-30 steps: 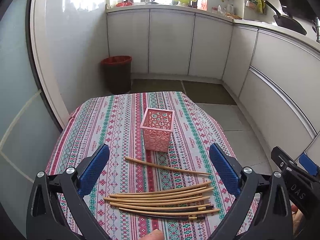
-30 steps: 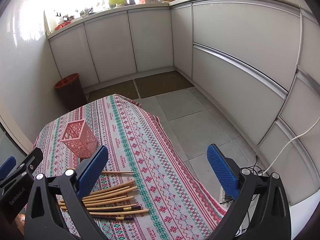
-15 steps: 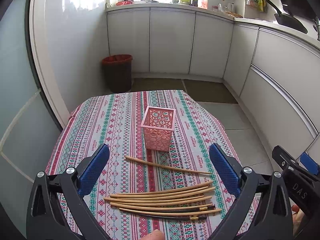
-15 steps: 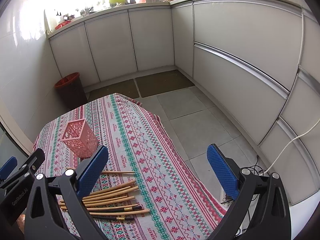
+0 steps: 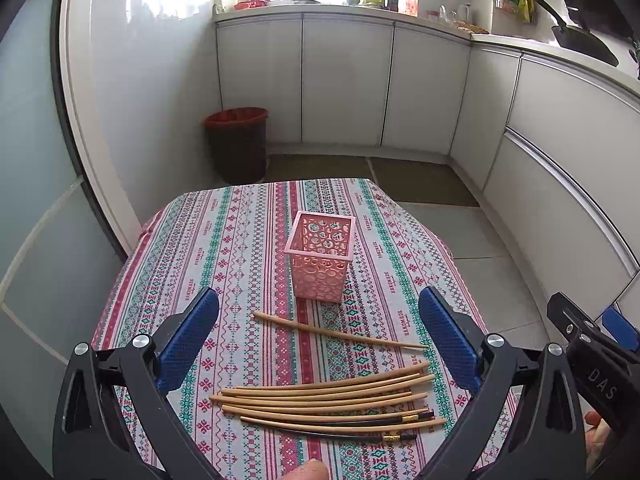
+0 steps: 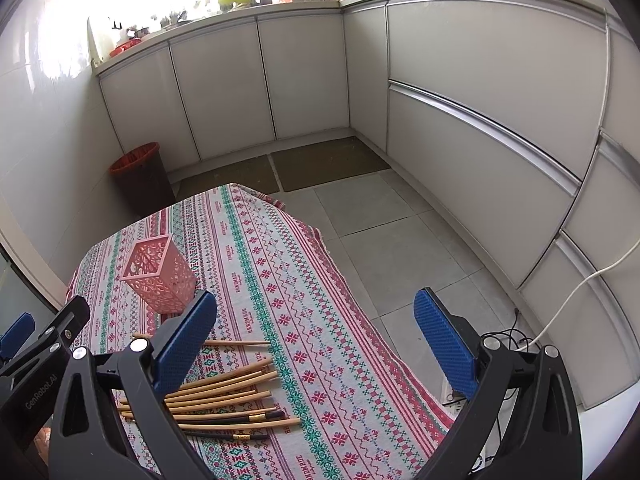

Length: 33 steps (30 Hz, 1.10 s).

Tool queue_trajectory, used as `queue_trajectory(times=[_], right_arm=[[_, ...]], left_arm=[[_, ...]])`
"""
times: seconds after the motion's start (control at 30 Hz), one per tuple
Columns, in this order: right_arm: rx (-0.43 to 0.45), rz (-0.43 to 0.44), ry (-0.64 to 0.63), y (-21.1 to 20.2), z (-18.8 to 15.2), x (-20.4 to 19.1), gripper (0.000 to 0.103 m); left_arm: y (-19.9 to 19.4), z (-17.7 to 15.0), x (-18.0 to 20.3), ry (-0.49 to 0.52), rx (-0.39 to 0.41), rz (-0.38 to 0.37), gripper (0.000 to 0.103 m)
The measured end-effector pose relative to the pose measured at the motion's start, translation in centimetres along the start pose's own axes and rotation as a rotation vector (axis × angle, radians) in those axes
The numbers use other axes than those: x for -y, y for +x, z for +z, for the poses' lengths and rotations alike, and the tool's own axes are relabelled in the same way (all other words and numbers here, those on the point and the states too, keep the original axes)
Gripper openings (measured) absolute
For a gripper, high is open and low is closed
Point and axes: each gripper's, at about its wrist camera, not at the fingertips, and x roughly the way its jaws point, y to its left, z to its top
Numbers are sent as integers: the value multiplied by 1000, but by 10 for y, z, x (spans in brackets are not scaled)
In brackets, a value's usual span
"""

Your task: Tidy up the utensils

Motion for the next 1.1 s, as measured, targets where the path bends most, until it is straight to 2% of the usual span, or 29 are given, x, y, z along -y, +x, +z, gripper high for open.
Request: queue_trajectory(times=[0.7,0.9,1.1], right_arm=[[6,-6,3,-3,-1,0,96],[33,-10,24,-8,1,4,96],[76,-14,28,-17,3,4,96]], left_arm=[[-3,-1,2,4,6,-1,96],[-8,1,3,9,31,2,96],[-20,6,5,28,98,28,96]])
